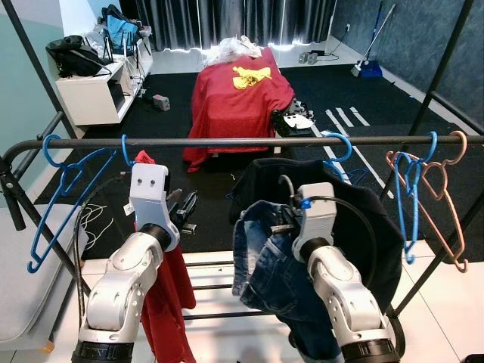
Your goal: Hang hanger
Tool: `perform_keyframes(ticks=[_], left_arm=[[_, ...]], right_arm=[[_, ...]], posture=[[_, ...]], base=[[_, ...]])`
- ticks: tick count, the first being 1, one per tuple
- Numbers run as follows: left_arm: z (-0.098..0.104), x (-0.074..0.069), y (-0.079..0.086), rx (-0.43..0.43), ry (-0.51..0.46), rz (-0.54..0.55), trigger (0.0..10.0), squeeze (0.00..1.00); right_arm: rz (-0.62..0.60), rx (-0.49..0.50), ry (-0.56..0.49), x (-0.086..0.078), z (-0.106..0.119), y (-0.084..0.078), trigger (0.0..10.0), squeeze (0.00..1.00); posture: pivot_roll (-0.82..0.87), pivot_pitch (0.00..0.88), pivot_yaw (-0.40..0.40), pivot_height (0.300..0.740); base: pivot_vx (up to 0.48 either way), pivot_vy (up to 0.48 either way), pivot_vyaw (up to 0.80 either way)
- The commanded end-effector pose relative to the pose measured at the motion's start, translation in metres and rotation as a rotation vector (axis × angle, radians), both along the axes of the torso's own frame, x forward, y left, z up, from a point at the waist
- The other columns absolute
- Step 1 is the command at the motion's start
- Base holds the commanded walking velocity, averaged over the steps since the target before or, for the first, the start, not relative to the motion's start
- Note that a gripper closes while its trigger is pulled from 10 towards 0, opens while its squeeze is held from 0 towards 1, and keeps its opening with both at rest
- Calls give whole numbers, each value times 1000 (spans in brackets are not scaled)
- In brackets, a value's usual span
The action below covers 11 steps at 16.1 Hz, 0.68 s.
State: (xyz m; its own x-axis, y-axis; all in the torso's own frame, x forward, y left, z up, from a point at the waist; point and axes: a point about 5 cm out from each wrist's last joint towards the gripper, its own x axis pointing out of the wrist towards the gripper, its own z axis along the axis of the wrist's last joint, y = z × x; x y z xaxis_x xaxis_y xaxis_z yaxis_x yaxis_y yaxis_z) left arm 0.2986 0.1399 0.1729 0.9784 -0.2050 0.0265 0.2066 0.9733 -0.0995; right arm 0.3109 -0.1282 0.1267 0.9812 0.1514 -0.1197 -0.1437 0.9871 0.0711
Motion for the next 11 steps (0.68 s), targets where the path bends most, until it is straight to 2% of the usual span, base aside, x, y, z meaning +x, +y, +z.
perform_keyframes(ticks=[1, 2, 4, 6, 11], left_arm=[[-5, -1, 1, 0, 26, 8, 10000, 0], [-5, 0, 2, -2, 26, 19, 10000, 0], [-4, -2, 2, -7, 24, 23, 10000, 0], [-4, -5, 4, -12, 26, 29, 10000, 0], [-7, -7, 6, -6, 34, 42, 10000, 0]], right_arm=[[-19, 44, -67, 5, 15, 3, 10000, 0], [21, 92, -97, 7, 20, 9, 10000, 0], [105, 102, -114, 5, 24, 15, 10000, 0], [73, 159, -155, 5, 29, 13, 10000, 0], [66, 110, -163, 5, 25, 12, 10000, 0]], posture=[[20, 16, 9, 740], [21, 19, 1, 740], [26, 25, -5, 740], [33, 30, -14, 740], [33, 33, -17, 740]], base=[[0, 0, 0], [0, 0, 0], [0, 0, 0], [0, 0, 0], [0, 0, 0]])
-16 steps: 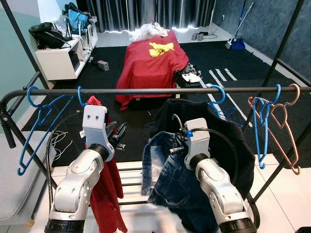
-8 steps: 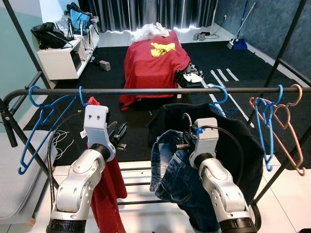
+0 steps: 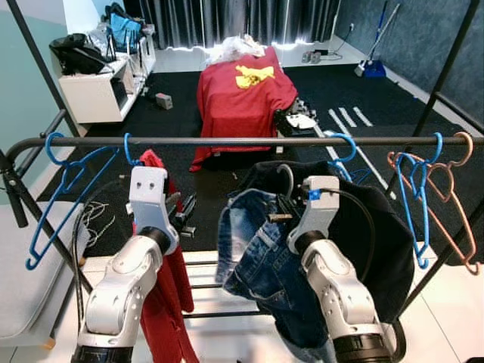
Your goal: Hang hanger
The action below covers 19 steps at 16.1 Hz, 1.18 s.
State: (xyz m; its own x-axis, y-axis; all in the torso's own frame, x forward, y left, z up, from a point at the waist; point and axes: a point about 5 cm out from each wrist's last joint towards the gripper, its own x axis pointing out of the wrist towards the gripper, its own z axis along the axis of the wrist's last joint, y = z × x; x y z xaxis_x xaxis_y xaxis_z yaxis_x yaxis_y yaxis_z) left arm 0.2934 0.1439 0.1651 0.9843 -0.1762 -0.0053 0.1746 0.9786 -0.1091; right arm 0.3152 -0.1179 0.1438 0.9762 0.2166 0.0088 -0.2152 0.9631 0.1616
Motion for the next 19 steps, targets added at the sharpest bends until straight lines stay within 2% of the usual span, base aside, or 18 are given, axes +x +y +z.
perform_keyframes(ticks=[1, 7, 10, 12, 14, 15, 17, 19], left_arm=[[0, -2, 2, -5, 1, 12, 10000, 0], [0, -2, 2, -7, 4, 13, 10000, 0], [2, -2, 1, -12, 3, 11, 10000, 0], [2, -2, 1, -12, 3, 11, 10000, 0], [2, -2, 1, -13, 5, 10, 10000, 0], [2, -2, 1, -13, 5, 10, 10000, 0], [-1, -1, 1, -7, 13, 19, 10000, 0], [-1, -2, 1, -13, 15, 20, 10000, 0]], right_arm=[[-5, 5, -47, 0, 7, 1, 10000, 0], [-36, 59, -33, -1, 5, -2, 10000, 0], [-66, 138, -51, 0, 7, -5, 10000, 0], [-66, 138, -51, 0, 7, -5, 10000, 0], [-100, 223, -47, 0, 6, -9, 10000, 0], [-100, 223, -47, 0, 6, -9, 10000, 0], [-122, 276, 5, 2, 0, -10, 10000, 0], [-119, 265, 26, 3, -2, -10, 10000, 0]], posture=[[34, 37, -18, 740], [36, 39, -18, 740], [34, 36, -14, 740], [34, 36, -14, 740], [37, 41, -14, 740], [37, 41, -14, 740], [36, 38, -13, 740], [34, 31, -12, 740]], base=[[0, 0, 0], [0, 0, 0], [0, 0, 0], [0, 0, 0], [0, 0, 0], [0, 0, 0], [0, 0, 0], [0, 0, 0]])
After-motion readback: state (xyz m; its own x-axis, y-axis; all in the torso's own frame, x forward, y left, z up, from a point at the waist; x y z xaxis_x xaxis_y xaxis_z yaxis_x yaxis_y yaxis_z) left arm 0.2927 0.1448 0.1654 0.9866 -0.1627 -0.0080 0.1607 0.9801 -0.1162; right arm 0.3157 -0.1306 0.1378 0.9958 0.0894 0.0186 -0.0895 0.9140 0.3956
